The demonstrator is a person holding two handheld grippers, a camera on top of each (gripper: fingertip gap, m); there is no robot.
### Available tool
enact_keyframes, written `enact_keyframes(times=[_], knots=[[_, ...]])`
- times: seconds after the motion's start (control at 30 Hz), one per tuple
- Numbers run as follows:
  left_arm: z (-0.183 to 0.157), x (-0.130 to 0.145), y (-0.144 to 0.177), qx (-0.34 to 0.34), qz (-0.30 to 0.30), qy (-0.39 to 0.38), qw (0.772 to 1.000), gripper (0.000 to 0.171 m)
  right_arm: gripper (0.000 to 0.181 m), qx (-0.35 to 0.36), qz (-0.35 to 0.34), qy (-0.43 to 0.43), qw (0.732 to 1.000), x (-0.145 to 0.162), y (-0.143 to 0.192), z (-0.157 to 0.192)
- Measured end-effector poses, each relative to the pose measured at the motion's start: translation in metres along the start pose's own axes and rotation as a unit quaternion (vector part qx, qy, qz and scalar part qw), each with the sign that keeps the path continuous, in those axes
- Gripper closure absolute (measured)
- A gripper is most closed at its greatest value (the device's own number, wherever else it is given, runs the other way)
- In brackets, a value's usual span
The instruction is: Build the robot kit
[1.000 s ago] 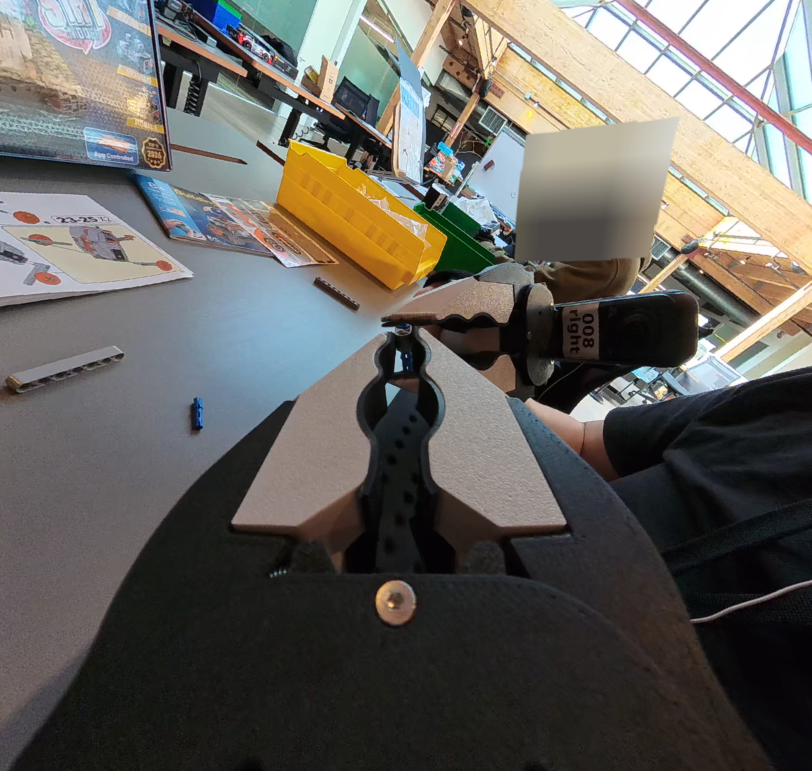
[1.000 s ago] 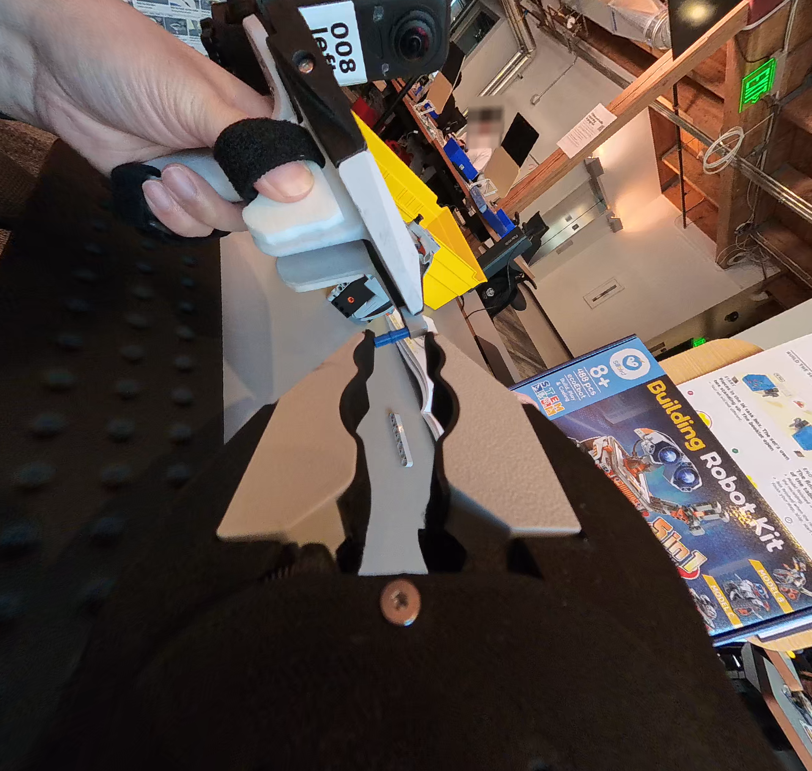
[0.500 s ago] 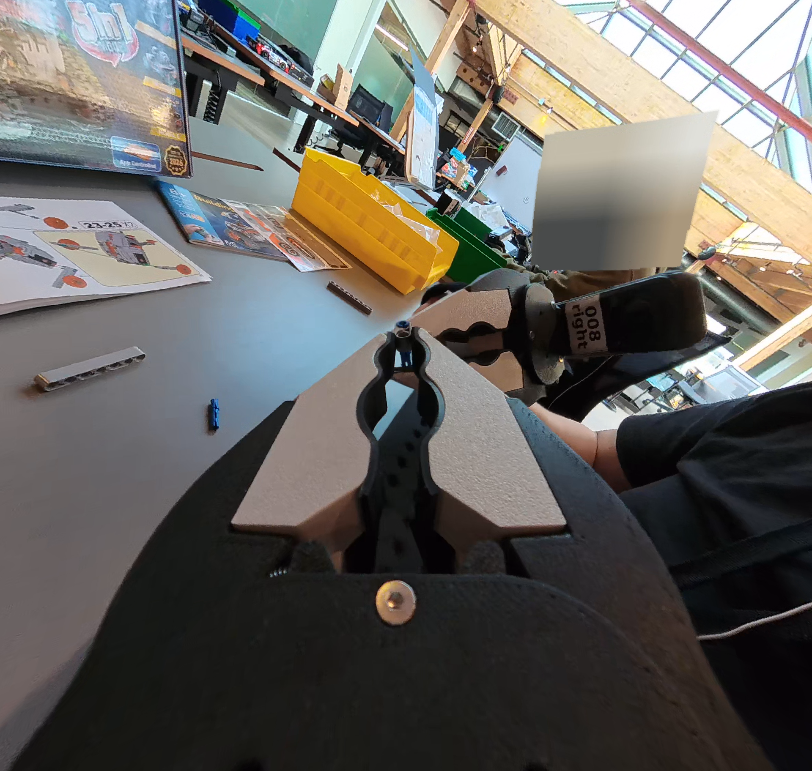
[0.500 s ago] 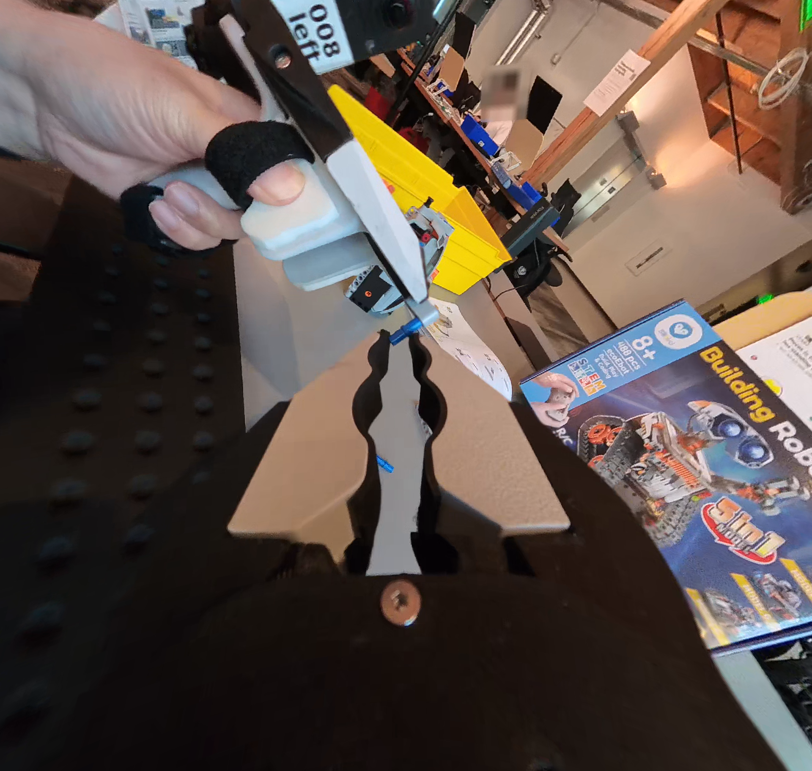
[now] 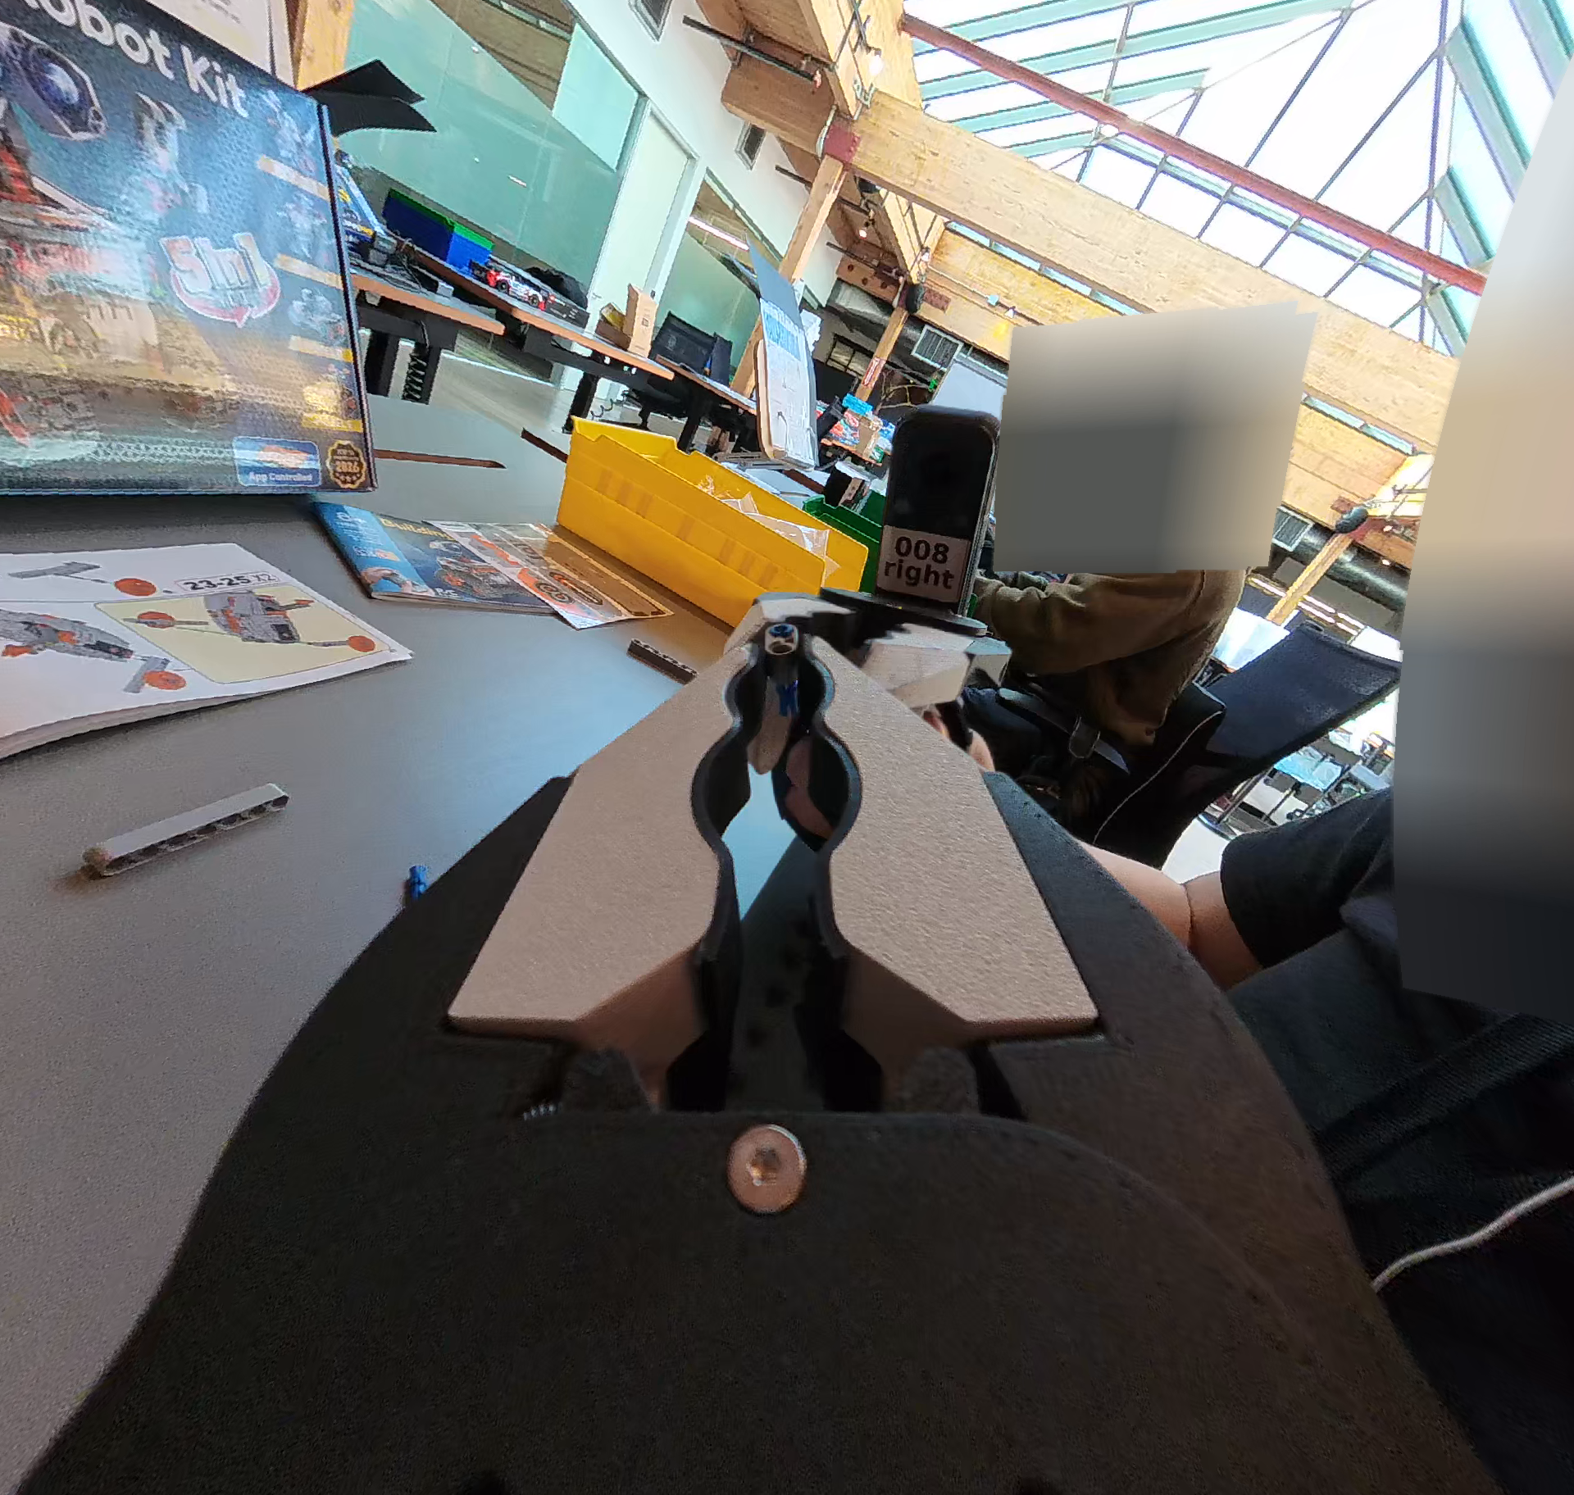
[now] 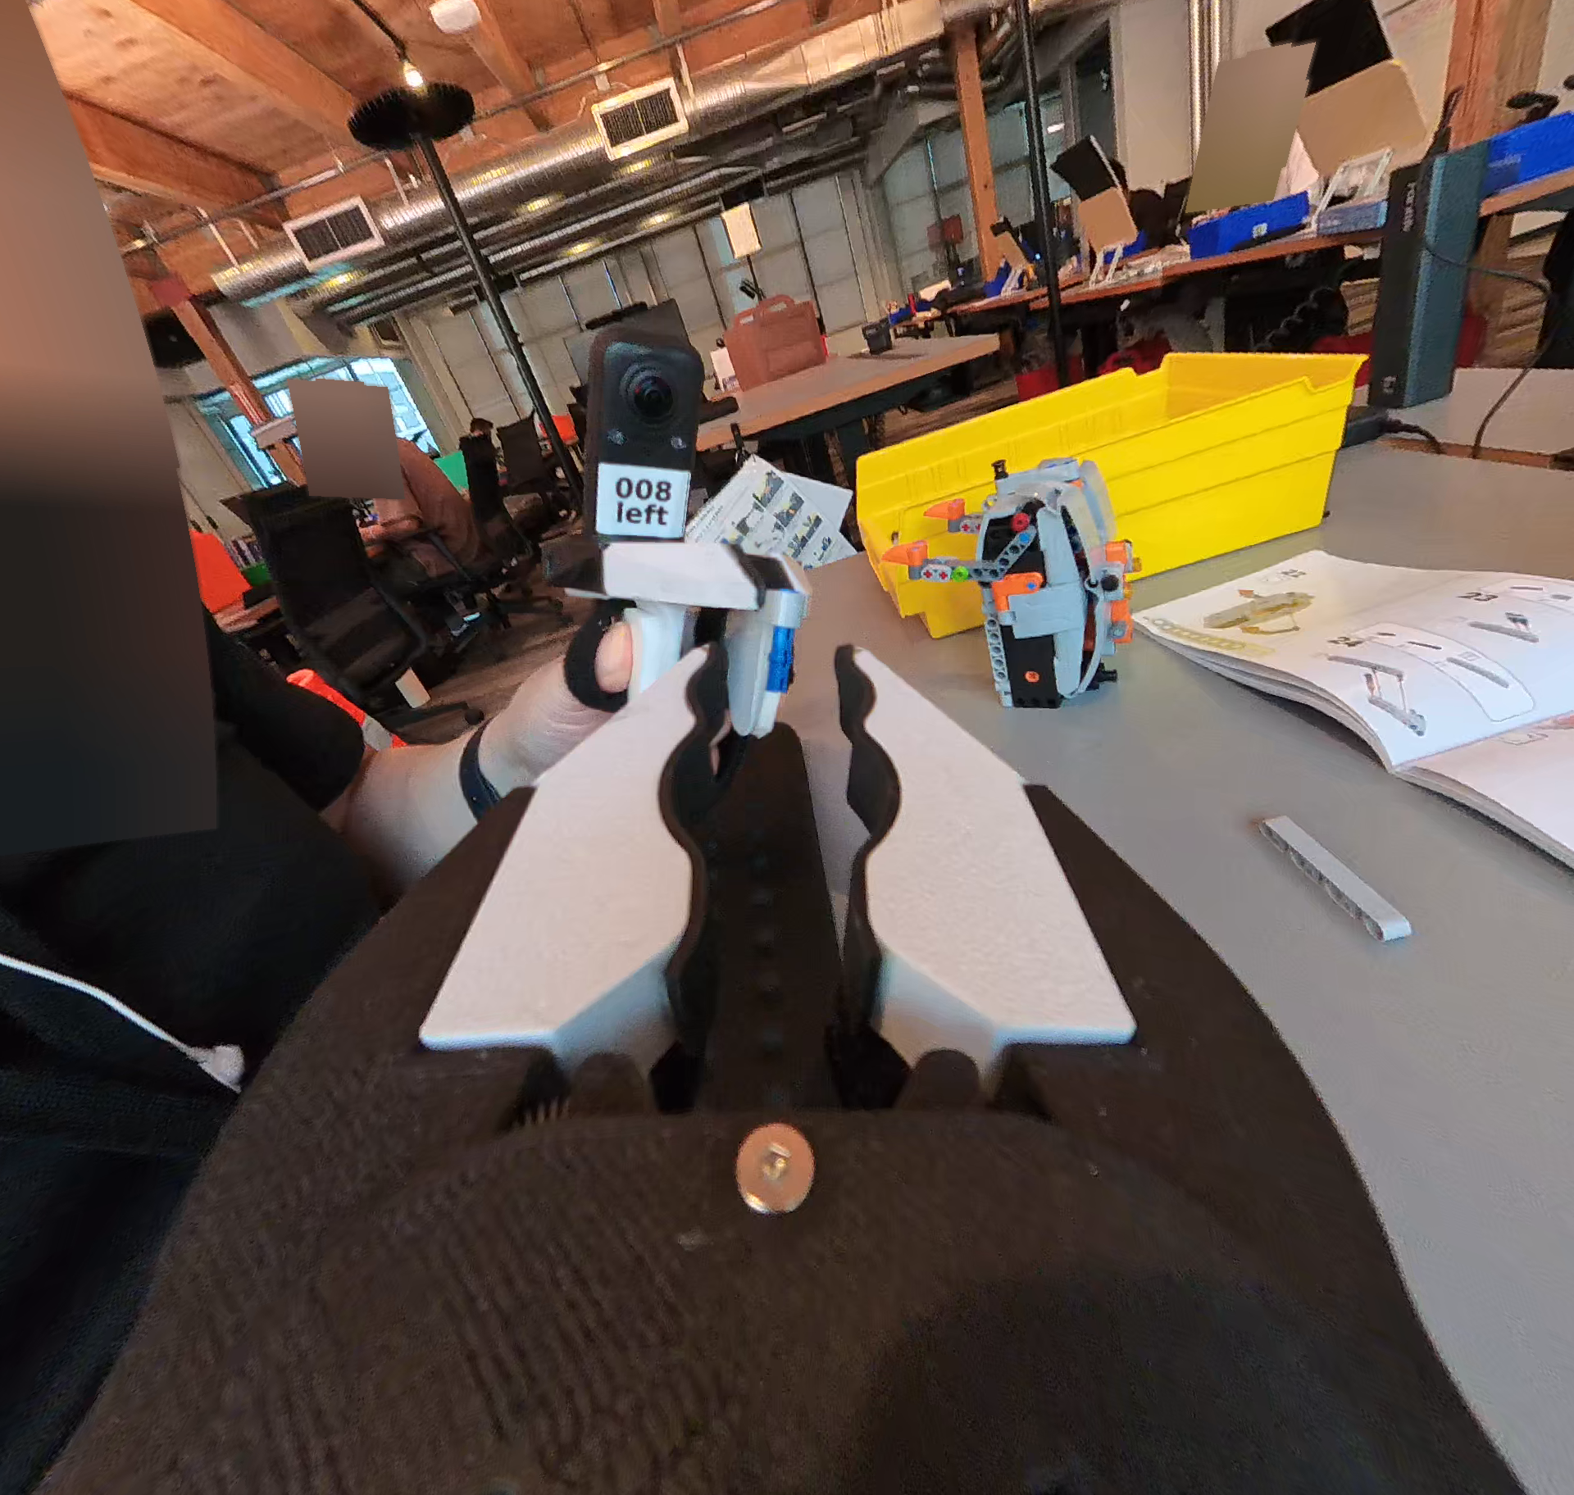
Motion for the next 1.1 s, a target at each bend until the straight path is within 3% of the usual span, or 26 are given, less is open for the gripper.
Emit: enact_keyframes(times=[0.07,0.33,0.57,0.67,0.73,0.83,1.0,1.1], knots=[[-0.001,0.002,-0.001,0.006,-0.001,0.001,1.000,0.167,0.176,-0.012,0.016,0.002,1.000,0.002,-0.002,0.002],[0.007,0.003,-0.001,0.002,0.039,0.005,0.999,0.160,0.178,0.005,0.067,0.006,0.998,0.005,-0.001,-0.001],[0.007,0.003,-0.002,-0.001,0.094,-0.039,0.995,0.166,0.178,0.007,0.111,0.042,0.993,0.004,-0.003,0.001],[0.010,0.004,-0.001,0.006,0.097,-0.014,0.995,0.166,0.177,0.002,0.115,0.042,0.992,0.006,-0.004,0.000],[0.014,0.005,-0.001,0.013,0.099,0.030,0.995,0.167,0.175,0.005,0.118,0.096,0.988,0.006,-0.004,0.003],[0.021,0.008,0.000,0.035,0.104,0.118,0.987,0.166,0.144,0.043,0.111,0.234,0.965,-0.002,-0.001,0.009],[0.020,0.010,0.000,0.081,0.114,0.189,0.972,0.167,0.144,0.026,0.165,0.414,0.895,-0.007,-0.002,0.028],[0.017,0.011,-0.001,0.085,0.126,0.194,0.969,0.167,0.151,0.022,0.186,0.449,0.874,-0.011,-0.004,0.032]])
Point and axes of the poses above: each gripper's, where its closed fingertips meet, y back along the fingers, x out of its underside, z = x × y across the jaws, the point moved 9 cm from there along y, back along the fingers, and after that the axes turned 9 degrees about y, right-handed, at the moved point
